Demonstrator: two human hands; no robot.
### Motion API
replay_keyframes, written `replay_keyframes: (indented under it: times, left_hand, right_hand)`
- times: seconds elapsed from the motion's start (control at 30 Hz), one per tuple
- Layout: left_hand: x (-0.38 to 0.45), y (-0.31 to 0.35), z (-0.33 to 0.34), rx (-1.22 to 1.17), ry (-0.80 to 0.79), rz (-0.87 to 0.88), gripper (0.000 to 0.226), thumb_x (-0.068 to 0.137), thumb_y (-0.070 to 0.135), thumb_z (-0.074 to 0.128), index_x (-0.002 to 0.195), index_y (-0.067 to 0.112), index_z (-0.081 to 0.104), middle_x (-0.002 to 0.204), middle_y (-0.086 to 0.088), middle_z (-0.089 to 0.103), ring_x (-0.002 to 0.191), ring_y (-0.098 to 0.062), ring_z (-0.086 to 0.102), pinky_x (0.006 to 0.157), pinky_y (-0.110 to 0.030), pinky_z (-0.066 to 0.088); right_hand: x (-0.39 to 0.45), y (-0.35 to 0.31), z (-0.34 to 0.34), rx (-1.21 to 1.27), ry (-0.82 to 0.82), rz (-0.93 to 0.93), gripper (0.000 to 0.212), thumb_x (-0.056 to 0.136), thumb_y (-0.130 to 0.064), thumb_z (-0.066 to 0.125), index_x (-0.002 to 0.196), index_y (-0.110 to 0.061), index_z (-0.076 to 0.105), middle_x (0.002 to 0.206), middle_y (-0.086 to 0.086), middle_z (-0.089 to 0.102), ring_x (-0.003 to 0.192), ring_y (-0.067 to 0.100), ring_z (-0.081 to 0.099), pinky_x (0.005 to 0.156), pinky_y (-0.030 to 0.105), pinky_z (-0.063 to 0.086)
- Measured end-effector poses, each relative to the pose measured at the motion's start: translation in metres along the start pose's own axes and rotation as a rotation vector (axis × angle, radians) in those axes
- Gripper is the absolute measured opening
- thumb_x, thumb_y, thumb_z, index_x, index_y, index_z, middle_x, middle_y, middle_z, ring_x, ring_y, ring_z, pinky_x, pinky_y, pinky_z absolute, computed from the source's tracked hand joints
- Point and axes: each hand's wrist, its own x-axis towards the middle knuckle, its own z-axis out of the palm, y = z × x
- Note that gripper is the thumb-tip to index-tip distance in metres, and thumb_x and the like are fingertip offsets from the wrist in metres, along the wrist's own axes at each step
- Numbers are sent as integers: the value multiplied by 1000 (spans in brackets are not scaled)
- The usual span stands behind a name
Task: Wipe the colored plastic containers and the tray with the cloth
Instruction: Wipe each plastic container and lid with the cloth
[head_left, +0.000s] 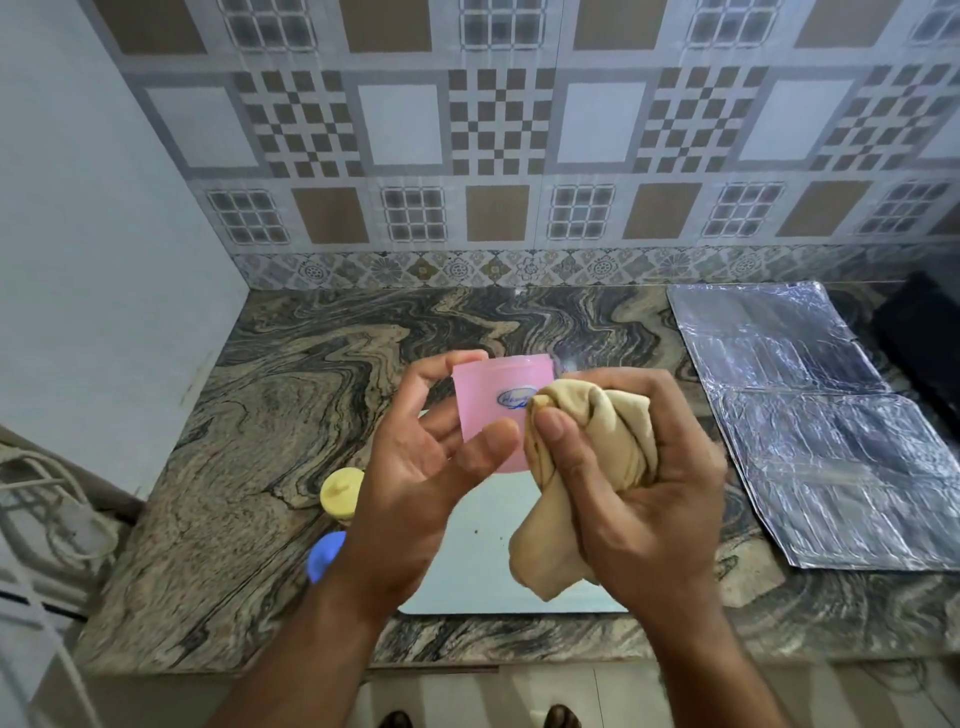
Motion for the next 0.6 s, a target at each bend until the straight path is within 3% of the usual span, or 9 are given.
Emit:
replay_keyframes:
  times: [0.07, 0.2, 0.3, 0.4, 0.43, 0.6]
  left_hand:
    - [1, 1, 1, -27, -3, -53, 81, 68, 42, 95, 133, 18, 53, 117, -15, 78, 95, -23, 76, 73, -23, 58]
    - [0, 0, -3, -112, -90, -113, 87, 65, 42, 98, 138, 19, 58, 119, -14, 75, 105, -26, 72, 85, -34, 61]
    - [-3, 0, 1, -283, -146, -180, 82, 64, 42, 98, 136, 16, 67, 129, -16, 72, 109, -25, 73, 90, -34, 61]
    - [0, 0, -2, -481, -94, -242, 77, 64, 37, 95, 132, 10, 71, 131, -19, 71, 109, -28, 75, 90, -34, 62]
    - [2, 0, -3, -542, -73, -258, 82, 63, 34, 95, 136, 9, 67, 131, -20, 71, 109, -30, 75, 90, -35, 63]
    - [2, -4, -8, -669, 11, -309, 108, 55, 32, 99, 149, 5, 53, 120, -15, 70, 105, -29, 72, 86, -38, 64]
  right_hand:
    - [2, -1, 1, 24, 27, 12, 15, 92, -26, 76, 100, -17, 67, 86, -12, 75, 72, 0, 70, 70, 14, 53]
    - [18, 1, -2, 89, 139, 131, 20, 93, -30, 79, 95, -13, 68, 78, -10, 70, 67, 2, 62, 65, 18, 51]
    - [22, 5, -7, 153, 163, 208, 18, 94, -23, 78, 95, -10, 66, 72, -11, 69, 62, 2, 63, 60, 21, 53]
    - [10, 7, -9, 174, 136, 229, 17, 96, -30, 80, 95, -18, 68, 75, -7, 69, 64, 15, 65, 61, 43, 58]
    - [6, 7, -10, 166, 121, 226, 15, 94, -33, 79, 95, -21, 69, 76, -7, 69, 65, 16, 64, 62, 43, 58]
    - [-7, 3, -7, 185, 86, 198, 9, 92, -23, 76, 94, -18, 68, 76, -13, 71, 67, -1, 63, 64, 15, 52]
